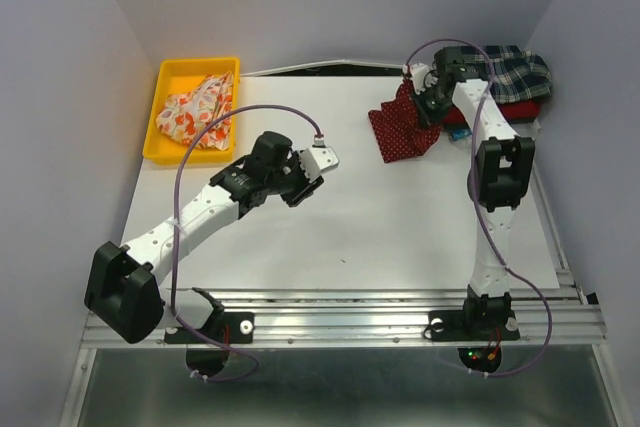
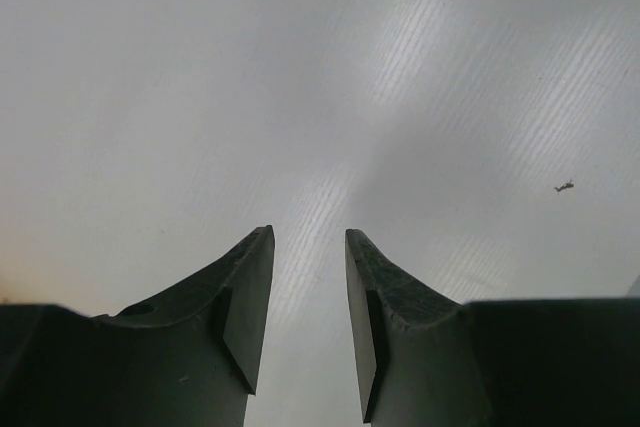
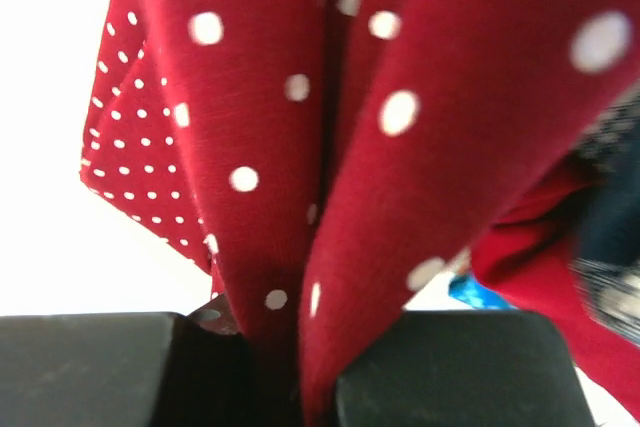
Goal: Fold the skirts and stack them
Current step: Neatly place the folded skirt to the corner
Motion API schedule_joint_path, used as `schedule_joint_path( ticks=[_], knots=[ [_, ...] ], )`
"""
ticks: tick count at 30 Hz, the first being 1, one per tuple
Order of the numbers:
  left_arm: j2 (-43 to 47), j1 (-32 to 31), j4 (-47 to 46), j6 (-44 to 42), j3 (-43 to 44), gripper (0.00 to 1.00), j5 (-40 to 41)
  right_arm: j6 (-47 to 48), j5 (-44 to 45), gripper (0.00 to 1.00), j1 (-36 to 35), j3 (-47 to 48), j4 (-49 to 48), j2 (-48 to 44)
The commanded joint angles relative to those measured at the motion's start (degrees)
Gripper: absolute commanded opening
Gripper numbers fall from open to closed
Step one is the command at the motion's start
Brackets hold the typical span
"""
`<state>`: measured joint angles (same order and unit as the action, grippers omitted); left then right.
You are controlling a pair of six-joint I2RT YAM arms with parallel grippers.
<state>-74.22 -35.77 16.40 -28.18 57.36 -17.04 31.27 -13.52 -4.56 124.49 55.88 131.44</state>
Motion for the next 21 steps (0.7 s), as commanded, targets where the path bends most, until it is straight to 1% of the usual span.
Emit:
schedule_joint_path(
  ticks=[1,2,4,10,15,21],
  knots=[
    [0.7,0.0,0.4,0.2,2.8,0.45,-2.2,0.1,0.7,0.01,0.3,10.3,-1.7,-1.8],
    [0.9,-0.1,1.0,0.1,2.8,0.45,-2.0,0.5,0.8,0.01,0.3,12.7,-1.6,-2.0],
    [1.4,-0.1,1.5,-0.3,2.6,0.45,-1.8,1.0,0.2,0.01,1.0,13.8,-2.0,-3.4],
    [1.4,0.0,2.5,-1.1,2.6,0.45,-1.2,2.5,0.2,0.01,2.8,12.5,-6.8,-7.5],
    [1.2,-0.1,2.6,-0.8,2.4,0.45,-1.2,1.8,0.1,0.01,5.2,17.4,-7.5,-5.8],
    [1.2,-0.1,2.9,-0.8,1.5,0.45,-1.3,-1.1,-1.3,0.01,8.9,19.6,-11.7,-6.0]
  ],
)
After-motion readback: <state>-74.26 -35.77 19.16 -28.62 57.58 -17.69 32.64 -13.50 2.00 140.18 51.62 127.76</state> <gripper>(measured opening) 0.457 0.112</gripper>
